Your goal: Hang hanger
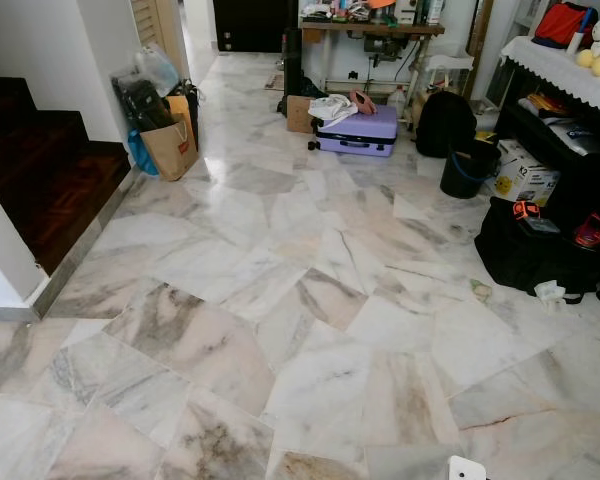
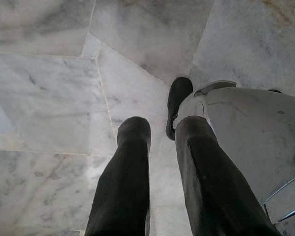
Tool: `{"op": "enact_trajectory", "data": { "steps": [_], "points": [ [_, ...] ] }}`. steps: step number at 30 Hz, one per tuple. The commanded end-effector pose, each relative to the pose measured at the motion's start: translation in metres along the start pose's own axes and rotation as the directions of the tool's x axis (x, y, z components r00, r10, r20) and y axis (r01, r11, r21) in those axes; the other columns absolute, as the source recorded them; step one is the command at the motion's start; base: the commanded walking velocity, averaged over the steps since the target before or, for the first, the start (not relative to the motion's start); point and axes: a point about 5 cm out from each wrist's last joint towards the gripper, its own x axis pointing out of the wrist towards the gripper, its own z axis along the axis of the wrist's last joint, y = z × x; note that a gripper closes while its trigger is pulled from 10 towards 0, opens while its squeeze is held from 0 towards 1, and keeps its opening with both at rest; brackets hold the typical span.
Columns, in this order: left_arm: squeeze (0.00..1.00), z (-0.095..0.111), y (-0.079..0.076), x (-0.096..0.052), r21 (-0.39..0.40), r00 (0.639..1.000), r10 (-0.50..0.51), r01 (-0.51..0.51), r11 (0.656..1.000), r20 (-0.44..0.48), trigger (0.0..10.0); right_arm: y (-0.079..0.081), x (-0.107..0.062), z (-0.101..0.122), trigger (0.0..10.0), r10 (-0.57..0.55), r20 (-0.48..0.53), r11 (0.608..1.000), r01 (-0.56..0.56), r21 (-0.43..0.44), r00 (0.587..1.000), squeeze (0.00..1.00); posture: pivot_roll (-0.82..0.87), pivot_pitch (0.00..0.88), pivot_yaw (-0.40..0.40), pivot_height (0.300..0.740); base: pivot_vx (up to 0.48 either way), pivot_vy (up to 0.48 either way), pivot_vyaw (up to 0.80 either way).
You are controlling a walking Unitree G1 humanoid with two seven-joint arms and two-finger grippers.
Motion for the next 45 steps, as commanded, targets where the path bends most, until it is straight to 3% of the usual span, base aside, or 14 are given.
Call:
{"op": "enact_trajectory", "data": {
  "steps": [1,10,11,12,13,17,29,45],
  "points": [
    [0.00,0.067,-0.009,0.001,-0.072,0.968,-0.041,0.061,0.996,0.248,10.0,0.014,0.003,0.019,10.0,0.150,0.017,0.989,-0.150,0.011,0.989,0.00,0.21,0.000,-0.032,0.740,0.000,0.000,0.00],
    [0.00,0.067,-0.009,0.001,-0.072,0.968,-0.041,0.061,0.996,0.248,10.0,0.014,0.003,0.019,10.0,0.150,0.017,0.989,-0.150,0.011,0.989,0.00,0.21,0.000,-0.032,0.740,0.000,0.000,0.00],
    [0.00,0.068,-0.009,0.001,-0.074,0.968,-0.042,0.062,0.995,0.249,10.0,0.015,0.003,0.019,10.0,0.151,0.019,0.988,-0.151,0.024,0.988,0.00,0.00,0.000,0.000,0.740,0.000,0.000,0.00],
    [0.00,0.068,-0.009,0.001,-0.074,0.968,-0.042,0.062,0.995,0.249,10.0,0.015,0.003,0.019,10.0,0.151,0.019,0.988,-0.151,0.024,0.988,0.00,0.00,0.000,0.000,0.740,0.000,0.000,0.00],
    [0.00,0.069,-0.017,0.002,-0.047,0.968,-0.068,0.082,0.996,0.240,10.0,0.019,0.002,0.014,10.0,0.182,0.013,0.983,-0.182,0.025,0.983,0.00,0.17,0.000,-0.013,0.740,0.000,0.000,0.00],
    [0.00,0.068,-0.028,0.003,-0.009,0.970,-0.104,0.109,0.994,0.219,10.0,0.025,0.000,0.008,10.0,0.222,0.037,0.971,-0.224,0.077,0.974,0.00,0.17,0.000,-0.013,0.740,0.000,0.000,0.00],
    [0.00,0.065,-0.029,0.003,0.004,0.974,-0.118,0.119,0.993,0.194,10.0,0.023,0.000,0.010,10.0,0.214,0.042,0.977,-0.215,0.008,0.976,0.00,0.16,0.000,-0.002,0.740,0.000,0.000,0.00],
    [0.00,0.063,-0.029,0.003,0.023,0.977,-0.109,0.107,0.994,0.185,10.0,0.024,0.000,0.005,10.0,0.215,0.028,0.976,-0.216,0.022,0.976,0.00,0.16,0.000,-0.002,0.740,0.000,0.000,0.00]
  ]
}}
